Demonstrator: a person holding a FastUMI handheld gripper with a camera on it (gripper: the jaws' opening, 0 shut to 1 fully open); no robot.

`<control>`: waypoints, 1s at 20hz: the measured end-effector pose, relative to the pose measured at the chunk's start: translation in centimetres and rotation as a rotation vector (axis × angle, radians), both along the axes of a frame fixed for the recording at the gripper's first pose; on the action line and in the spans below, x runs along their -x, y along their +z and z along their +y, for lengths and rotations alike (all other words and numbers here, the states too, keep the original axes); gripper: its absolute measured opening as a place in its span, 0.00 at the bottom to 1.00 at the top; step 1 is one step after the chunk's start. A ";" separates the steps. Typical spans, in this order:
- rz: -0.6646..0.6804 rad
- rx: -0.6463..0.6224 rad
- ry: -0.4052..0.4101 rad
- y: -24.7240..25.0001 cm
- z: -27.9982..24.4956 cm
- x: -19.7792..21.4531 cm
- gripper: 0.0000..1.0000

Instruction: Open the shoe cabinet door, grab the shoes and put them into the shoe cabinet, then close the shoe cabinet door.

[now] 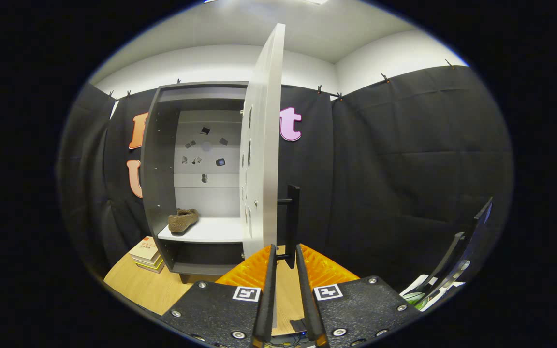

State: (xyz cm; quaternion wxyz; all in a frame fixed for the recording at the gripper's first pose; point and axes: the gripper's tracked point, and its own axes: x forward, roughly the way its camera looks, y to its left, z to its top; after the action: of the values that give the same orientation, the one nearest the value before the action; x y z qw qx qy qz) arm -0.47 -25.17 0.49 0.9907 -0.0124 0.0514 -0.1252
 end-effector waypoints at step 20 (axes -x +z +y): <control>0.300 -0.184 0.236 -19.5 17.3 -1.0 0.27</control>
State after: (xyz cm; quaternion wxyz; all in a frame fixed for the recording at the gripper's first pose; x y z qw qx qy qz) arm 0.50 -7.92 -19.02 0.9767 0.0535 0.2078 0.0003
